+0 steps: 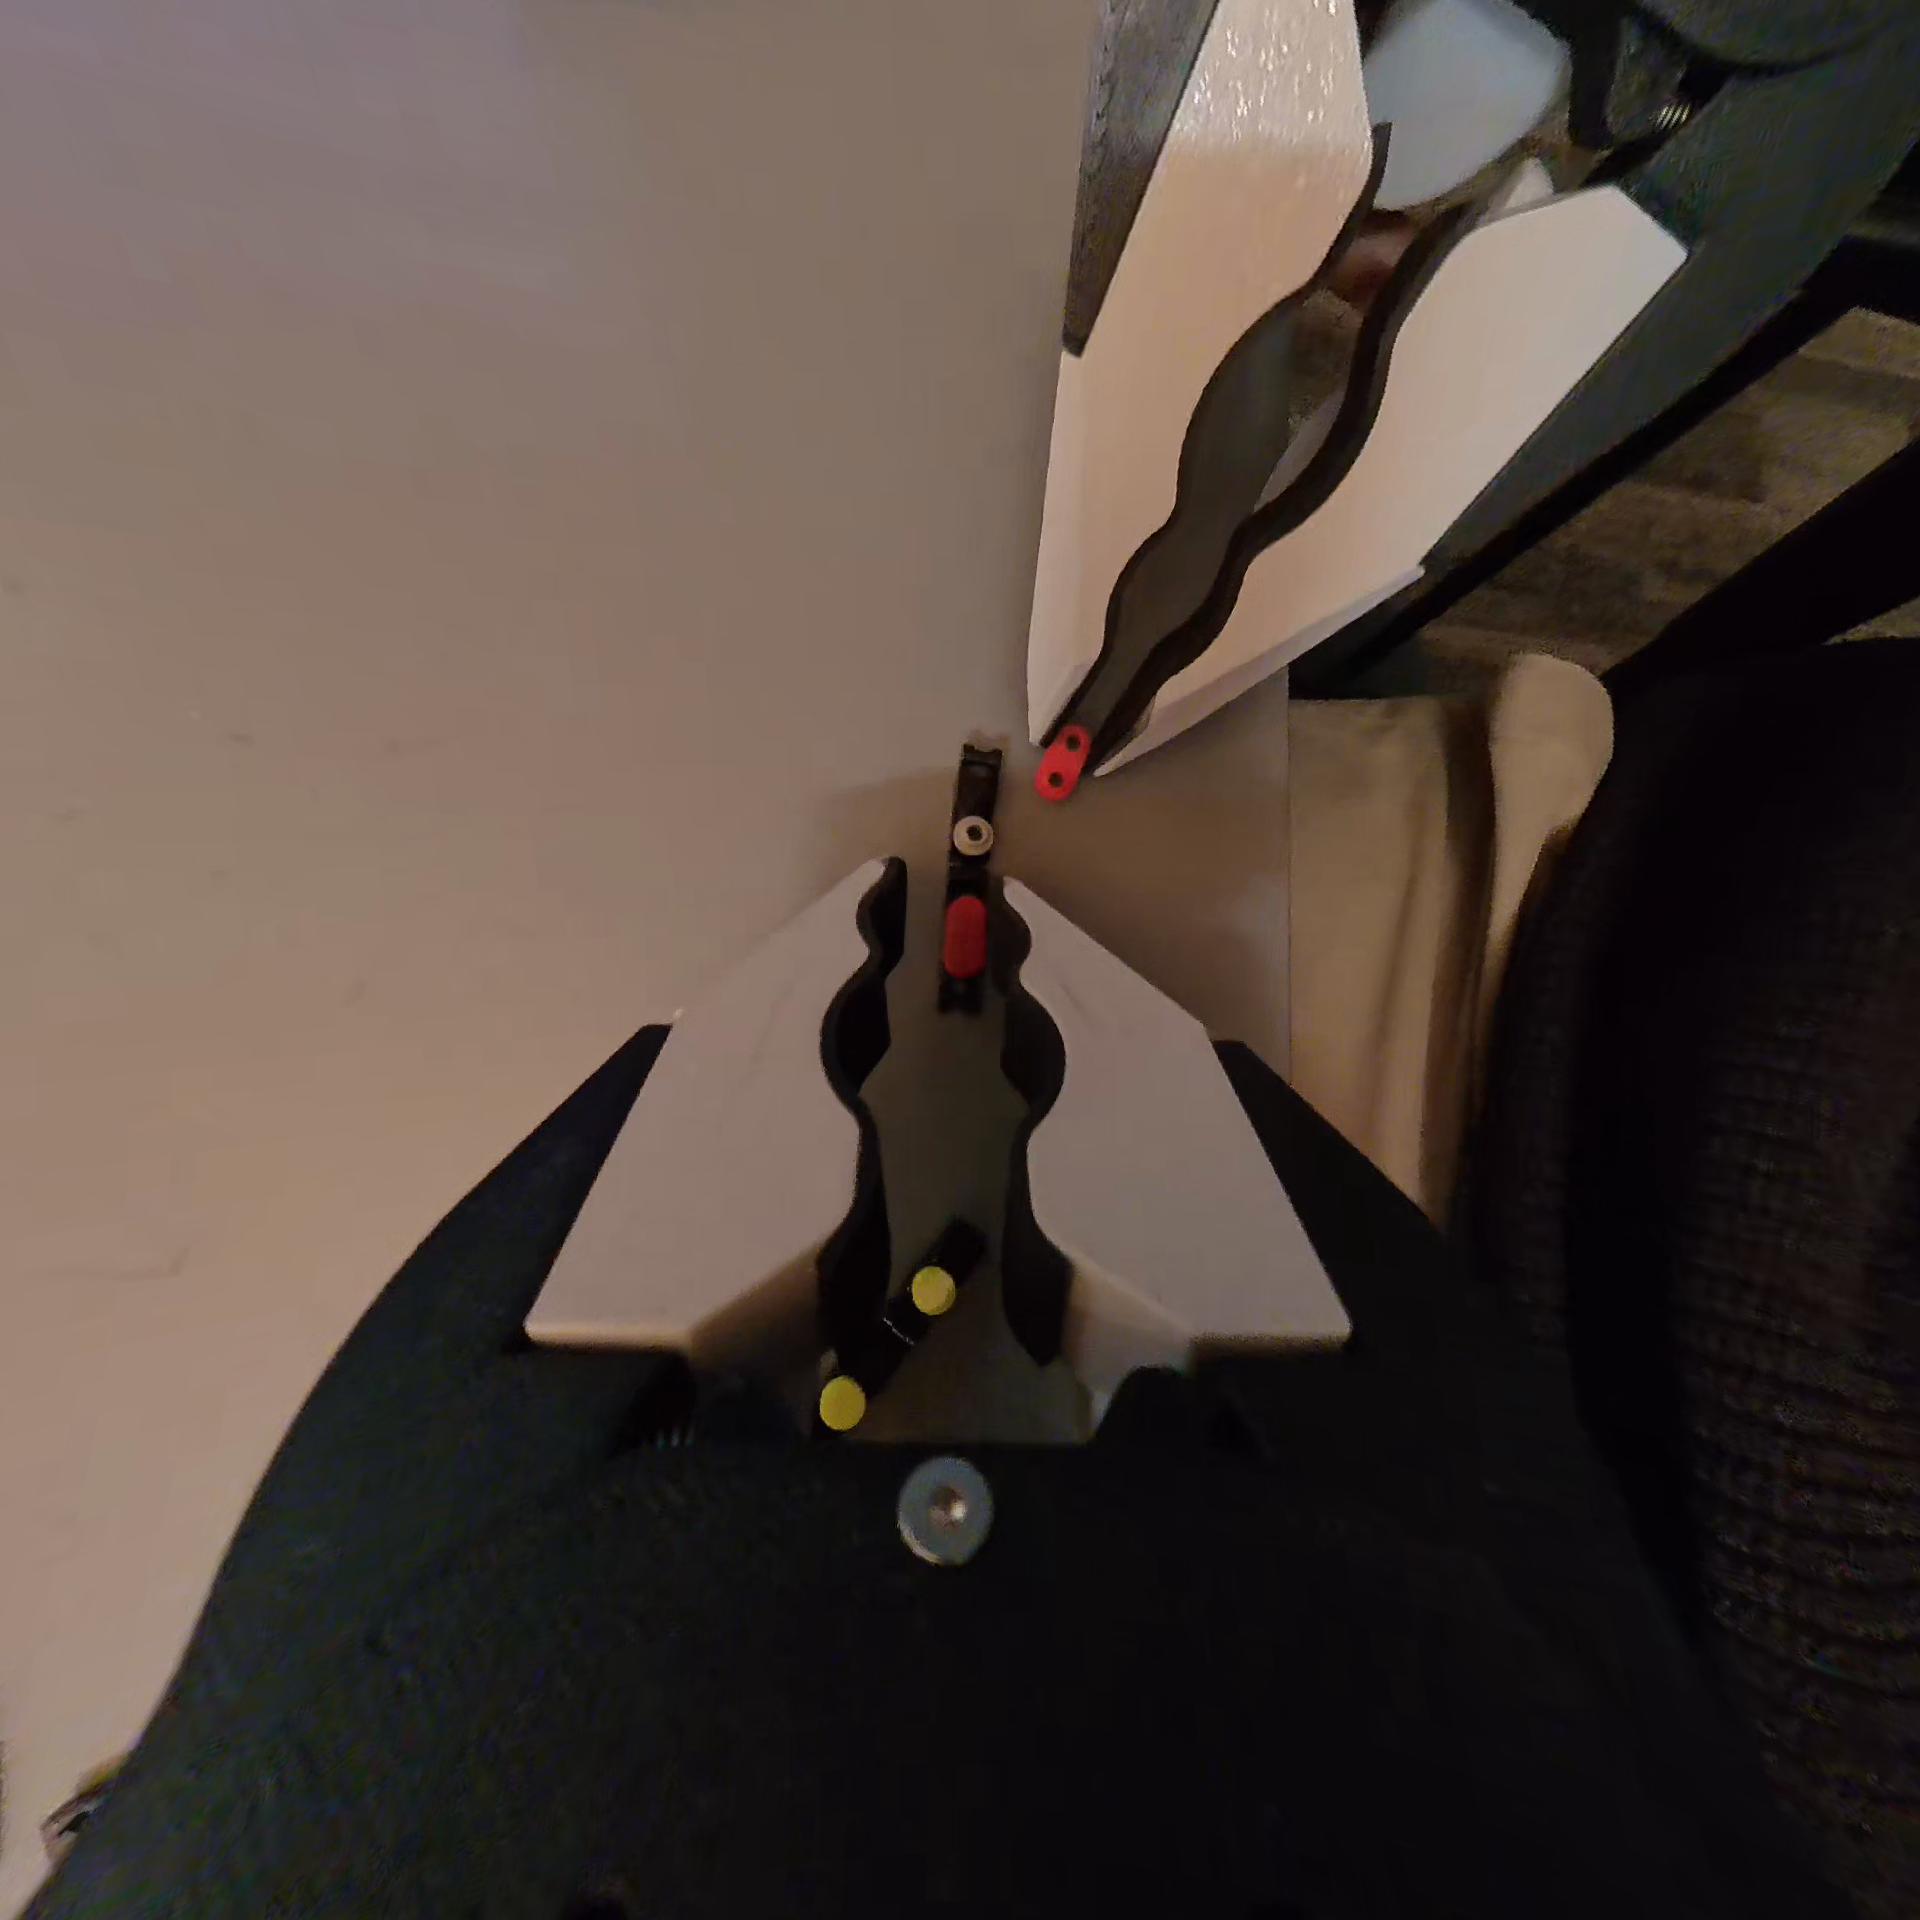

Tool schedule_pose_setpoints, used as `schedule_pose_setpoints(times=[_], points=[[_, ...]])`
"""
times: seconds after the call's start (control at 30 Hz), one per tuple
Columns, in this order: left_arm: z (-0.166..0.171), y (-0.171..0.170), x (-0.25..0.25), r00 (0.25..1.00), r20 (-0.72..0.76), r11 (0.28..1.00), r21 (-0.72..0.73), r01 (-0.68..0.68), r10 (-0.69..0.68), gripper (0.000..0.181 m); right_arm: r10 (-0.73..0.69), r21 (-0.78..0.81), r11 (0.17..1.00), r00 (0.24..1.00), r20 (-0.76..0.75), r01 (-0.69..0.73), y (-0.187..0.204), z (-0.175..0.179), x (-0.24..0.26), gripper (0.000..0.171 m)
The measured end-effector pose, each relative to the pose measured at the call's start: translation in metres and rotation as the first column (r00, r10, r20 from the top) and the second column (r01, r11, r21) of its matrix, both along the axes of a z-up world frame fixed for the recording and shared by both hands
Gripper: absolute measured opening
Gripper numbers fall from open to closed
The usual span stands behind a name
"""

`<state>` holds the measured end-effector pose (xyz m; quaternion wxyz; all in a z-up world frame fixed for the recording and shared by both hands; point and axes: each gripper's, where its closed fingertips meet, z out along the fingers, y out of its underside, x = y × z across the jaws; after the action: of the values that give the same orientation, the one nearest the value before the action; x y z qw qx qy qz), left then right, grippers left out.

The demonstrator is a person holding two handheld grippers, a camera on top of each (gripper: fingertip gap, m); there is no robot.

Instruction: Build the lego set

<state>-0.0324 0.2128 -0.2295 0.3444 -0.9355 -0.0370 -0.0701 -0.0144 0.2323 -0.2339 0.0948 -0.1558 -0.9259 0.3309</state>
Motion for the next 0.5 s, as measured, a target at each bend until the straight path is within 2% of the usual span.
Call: schedule_pose_setpoints(times=[0.2, 0.37, 0.5], points=[[0.011, -0.009, -0.002, 0.999, 0.022, 0.999, 0.021, -0.029, 0.028, 0.013, -0.031, -0.001, 1.0, 1.0, -0.005, 0.031, 0.003, 0.002, -0.003, 0.014], [0.025, -0.014, -0.012, 0.994, 0.053, 0.993, 0.065, -0.102, 0.098, 0.013, -0.241, -0.024, 0.97, 0.971, -0.006, 0.24, 0.01, 0.019, -0.012, 0.016], [0.029, -0.019, -0.011, 0.986, 0.1, 0.987, 0.082, -0.139, 0.131, 0.014, -0.25, -0.062, 0.966, 0.968, -0.012, 0.249, -0.007, 0.028, 0.006, 0.002]])
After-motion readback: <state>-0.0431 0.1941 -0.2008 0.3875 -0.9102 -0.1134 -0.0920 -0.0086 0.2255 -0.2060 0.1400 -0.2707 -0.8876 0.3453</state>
